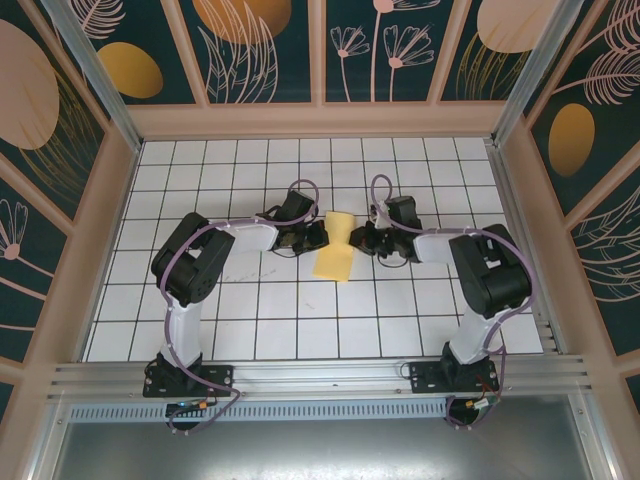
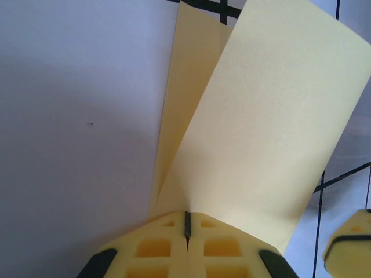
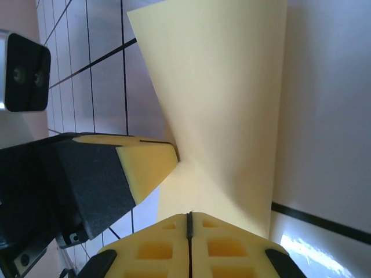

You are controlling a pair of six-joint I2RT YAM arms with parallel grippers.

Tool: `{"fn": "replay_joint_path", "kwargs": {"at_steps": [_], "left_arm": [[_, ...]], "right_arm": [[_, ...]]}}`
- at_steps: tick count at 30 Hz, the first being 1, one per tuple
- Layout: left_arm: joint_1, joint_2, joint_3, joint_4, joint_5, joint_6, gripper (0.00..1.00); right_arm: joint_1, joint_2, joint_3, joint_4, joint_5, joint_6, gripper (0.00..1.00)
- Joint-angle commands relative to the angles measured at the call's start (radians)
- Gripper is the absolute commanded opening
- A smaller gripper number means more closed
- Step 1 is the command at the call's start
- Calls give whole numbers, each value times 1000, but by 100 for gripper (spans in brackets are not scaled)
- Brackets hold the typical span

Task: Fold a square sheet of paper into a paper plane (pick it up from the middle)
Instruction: Fold the square sheet of paper in half at the center of the table.

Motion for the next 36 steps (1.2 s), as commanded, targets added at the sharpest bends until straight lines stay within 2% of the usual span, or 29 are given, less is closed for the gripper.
{"fn": "replay_joint_path", "kwargs": {"at_steps": [1, 6, 14, 19, 27, 31, 36], "left_arm": [[-6, 18, -37, -90, -21, 18, 0], [-5, 18, -38, -91, -22, 17, 0], [-5, 14, -38, -95, -28, 20, 0], [-5, 14, -39, -96, -26, 19, 0], [-5, 11, -42, -97, -27, 21, 0], [-5, 7, -45, -95, -29, 23, 0], [-5, 7, -47, -96, -28, 23, 0]], "right_arm": [[-12, 60, 7, 7, 12, -15, 7], [-19, 100, -11, 0, 24, -7, 7], [-31, 0, 57, -13, -19, -2, 7], [-38, 60, 116, -36, -23, -17, 7], [-40, 137, 81, -9, -6, -3, 7], [-42, 158, 69, -34, 50, -11, 7], [-50, 131, 100, -40, -1, -6, 7]]}}
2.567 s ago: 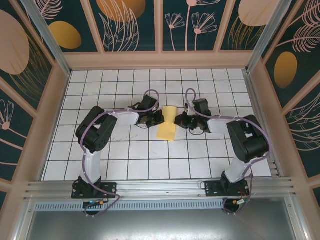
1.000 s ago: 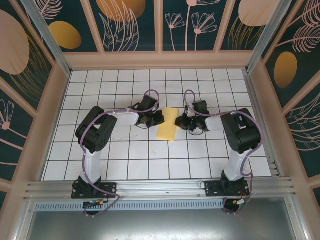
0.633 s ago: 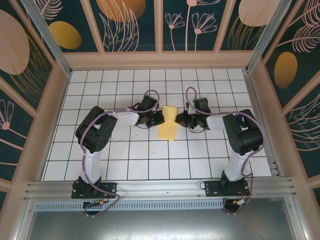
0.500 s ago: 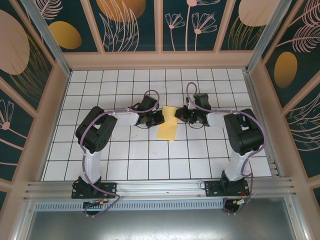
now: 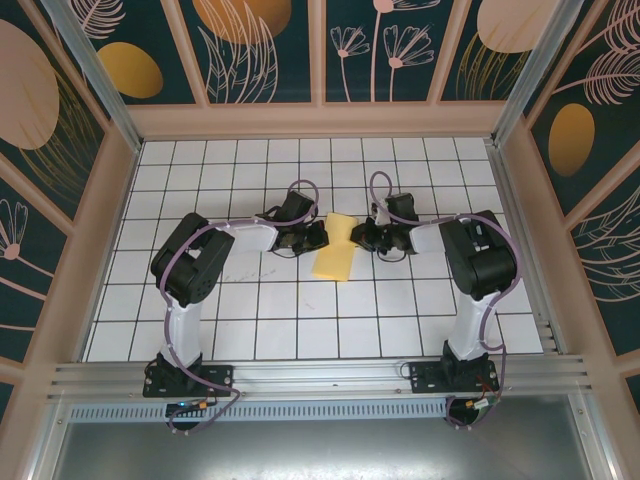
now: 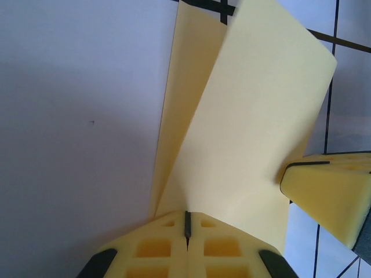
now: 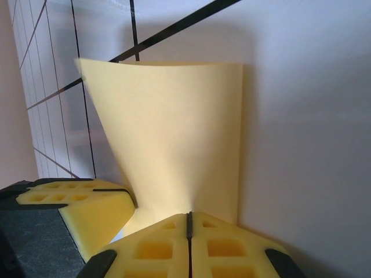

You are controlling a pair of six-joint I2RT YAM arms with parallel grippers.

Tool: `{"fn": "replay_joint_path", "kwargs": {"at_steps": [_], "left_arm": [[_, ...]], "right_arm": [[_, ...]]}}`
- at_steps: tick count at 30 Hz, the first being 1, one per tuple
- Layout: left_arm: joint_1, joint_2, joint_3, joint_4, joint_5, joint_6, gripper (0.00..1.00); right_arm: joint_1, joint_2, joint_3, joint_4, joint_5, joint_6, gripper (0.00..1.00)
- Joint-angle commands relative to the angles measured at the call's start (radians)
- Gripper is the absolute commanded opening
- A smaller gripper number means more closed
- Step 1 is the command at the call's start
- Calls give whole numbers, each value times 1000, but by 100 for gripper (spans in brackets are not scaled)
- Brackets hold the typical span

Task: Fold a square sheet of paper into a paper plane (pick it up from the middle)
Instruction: Fold the square sheet of paper in half at the center of the table.

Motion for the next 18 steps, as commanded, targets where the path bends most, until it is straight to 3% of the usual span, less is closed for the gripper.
{"fn": "replay_joint_path", "kwargs": {"at_steps": [1, 5, 18], "left_arm": [[-4, 11, -38, -102, -27, 22, 0], [-5, 11, -39, -102, -26, 21, 0], [-4, 8, -43, -101, -24, 24, 0]], "right_arm": [[-12, -24, 23, -33, -9, -3, 7], [-22, -59, 74, -53, -34, -13, 8], [-37, 76, 86, -54, -7, -19, 7]]}}
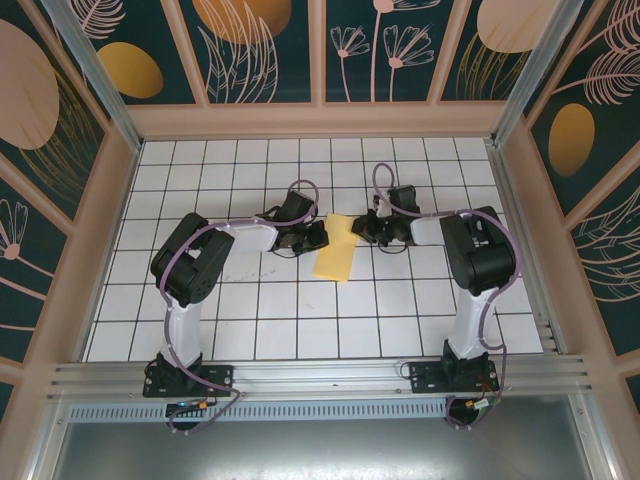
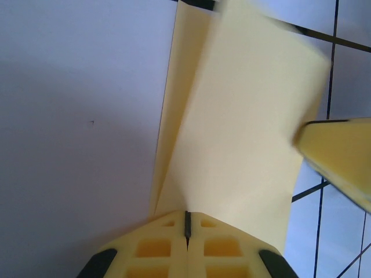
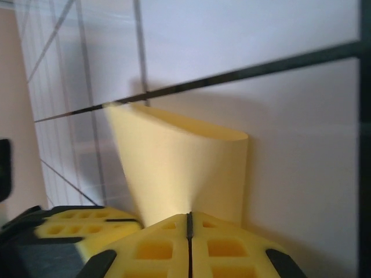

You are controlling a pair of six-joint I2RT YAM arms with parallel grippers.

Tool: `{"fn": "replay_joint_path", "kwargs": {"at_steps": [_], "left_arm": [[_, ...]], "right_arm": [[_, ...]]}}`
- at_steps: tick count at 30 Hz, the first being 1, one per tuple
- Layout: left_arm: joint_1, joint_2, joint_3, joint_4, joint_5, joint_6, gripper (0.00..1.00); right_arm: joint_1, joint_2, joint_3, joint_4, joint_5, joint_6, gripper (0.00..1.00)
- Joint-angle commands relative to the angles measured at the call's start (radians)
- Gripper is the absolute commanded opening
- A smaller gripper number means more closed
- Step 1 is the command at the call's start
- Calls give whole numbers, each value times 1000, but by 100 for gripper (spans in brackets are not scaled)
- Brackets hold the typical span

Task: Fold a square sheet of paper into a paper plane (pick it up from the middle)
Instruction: Fold the square sheet of paper in half at the center of the table.

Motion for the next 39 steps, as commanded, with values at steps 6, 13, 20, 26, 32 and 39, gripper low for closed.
{"fn": "replay_joint_path", "kwargs": {"at_steps": [6, 13, 20, 26, 32, 39], "left_arm": [[-5, 8, -45, -99, -25, 20, 0], [-4, 8, -44, -97, -26, 21, 0], [-4, 7, -43, -98, -27, 20, 0], [-5, 6, -44, -98, -26, 21, 0], [-4, 1, -47, -100, -31, 19, 0], [-5, 2, -46, -99, -27, 18, 0]], "right_arm": [[-12, -26, 42, -54, 6, -17, 8], [-20, -28, 123, -120, 23, -41, 8], [-21, 49, 135, -135, 37, -39, 7], [-23, 81, 117, -150, 98, -23, 7], [-22, 12, 215, -217, 62, -10, 7], [-23, 27, 254, -232, 46, 13, 6]]}}
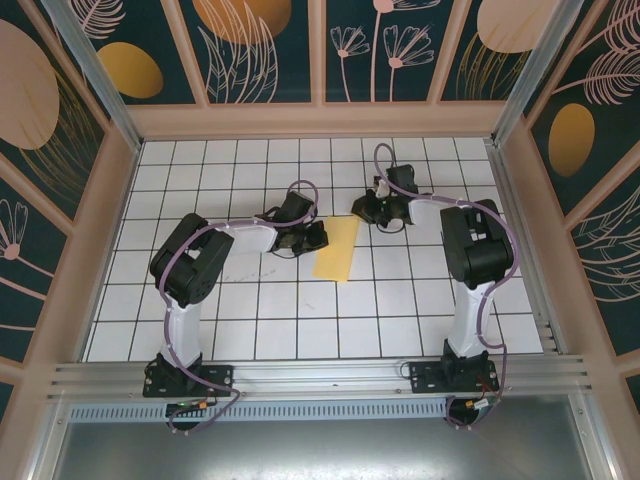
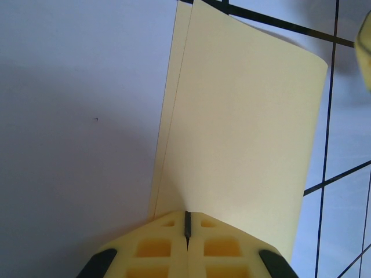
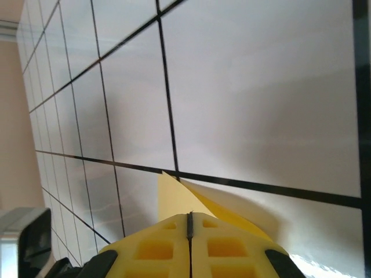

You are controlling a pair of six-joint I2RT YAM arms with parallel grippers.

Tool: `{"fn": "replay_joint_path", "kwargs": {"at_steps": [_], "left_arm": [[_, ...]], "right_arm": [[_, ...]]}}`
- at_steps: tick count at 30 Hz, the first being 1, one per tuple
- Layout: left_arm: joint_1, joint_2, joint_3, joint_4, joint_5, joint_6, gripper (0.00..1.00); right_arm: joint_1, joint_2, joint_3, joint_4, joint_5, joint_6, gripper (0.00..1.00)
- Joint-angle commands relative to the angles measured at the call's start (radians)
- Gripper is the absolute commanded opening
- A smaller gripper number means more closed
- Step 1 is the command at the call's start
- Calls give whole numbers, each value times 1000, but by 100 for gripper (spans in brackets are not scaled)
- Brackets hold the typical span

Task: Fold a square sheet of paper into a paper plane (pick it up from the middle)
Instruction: Fold the square sheet of paper in half at the center of the table.

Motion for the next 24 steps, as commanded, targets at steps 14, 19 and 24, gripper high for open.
{"fn": "replay_joint_path", "kwargs": {"at_steps": [14, 19, 24], "left_arm": [[-5, 5, -35, -107, -26, 19, 0], [-4, -2, -42, -107, -26, 20, 0], [-4, -8, -45, -105, -26, 19, 0]], "right_arm": [[-19, 89, -34, -51, 54, 68, 6], [-18, 20, -42, -32, 21, 64, 6], [-18, -132, -85, 33, -17, 63, 7]]}}
